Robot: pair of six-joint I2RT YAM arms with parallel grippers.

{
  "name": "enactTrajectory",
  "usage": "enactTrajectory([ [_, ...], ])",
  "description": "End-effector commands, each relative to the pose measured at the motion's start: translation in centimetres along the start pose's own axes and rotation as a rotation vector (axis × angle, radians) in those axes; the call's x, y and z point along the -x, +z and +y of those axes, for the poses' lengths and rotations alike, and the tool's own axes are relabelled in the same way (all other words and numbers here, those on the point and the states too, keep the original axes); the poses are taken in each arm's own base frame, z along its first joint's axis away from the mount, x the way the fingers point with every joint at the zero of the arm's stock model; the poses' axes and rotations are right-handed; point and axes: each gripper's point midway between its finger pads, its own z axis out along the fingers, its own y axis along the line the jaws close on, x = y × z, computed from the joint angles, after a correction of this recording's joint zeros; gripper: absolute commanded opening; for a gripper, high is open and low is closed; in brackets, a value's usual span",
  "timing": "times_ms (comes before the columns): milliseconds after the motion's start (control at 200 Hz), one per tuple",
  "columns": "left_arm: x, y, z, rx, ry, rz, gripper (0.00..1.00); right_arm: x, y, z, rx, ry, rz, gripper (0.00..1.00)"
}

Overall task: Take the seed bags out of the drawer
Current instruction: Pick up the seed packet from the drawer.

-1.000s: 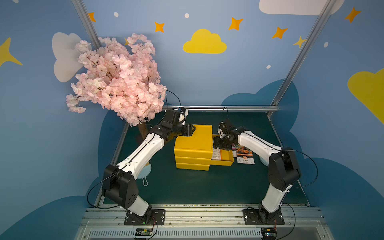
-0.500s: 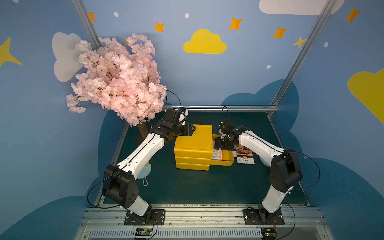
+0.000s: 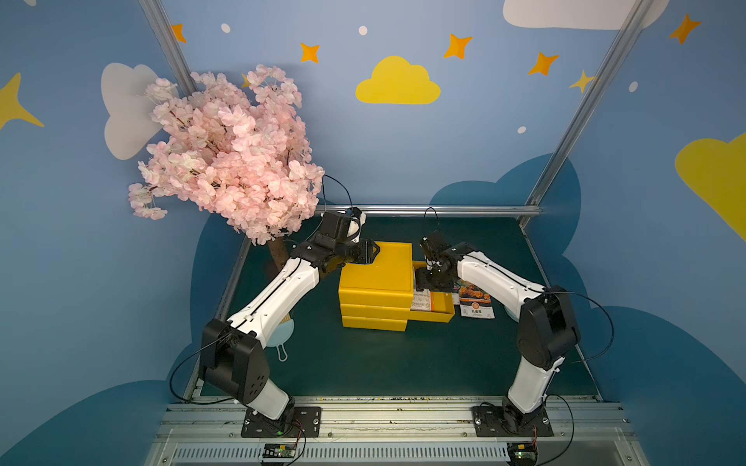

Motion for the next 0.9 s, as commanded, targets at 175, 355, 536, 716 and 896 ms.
enactTrajectory([
  [175, -11.2, 2.5, 4.2, 0.125, -0.121, 0.39, 0.55, -0.2, 1.2, 0.8, 0.051, 0.041, 0.029, 0.68],
  [355, -11.2, 2.4, 4.2, 0.124, -0.121, 0.388, 0.55, -0.2, 1.4, 1.6, 0.15, 0.095, 0.029, 0.56],
  [536, -11.1, 2.4, 4.2, 0.123, -0.124, 0.388, 0.55, -0.6, 1.5, 1.4, 0.218, 0.149, 0.029, 0.36],
  [716, -11.0, 2.4, 4.1, 0.123, -0.124, 0.385, 0.55, -0.6, 1.0, 1.3, 0.278, 0.188, 0.018, 0.11],
  [896, -11.0, 2.4, 4.1, 0.123, -0.125, 0.387, 0.55, -0.3, -0.1, 1.4, 0.315, 0.197, -0.001, 0.0],
])
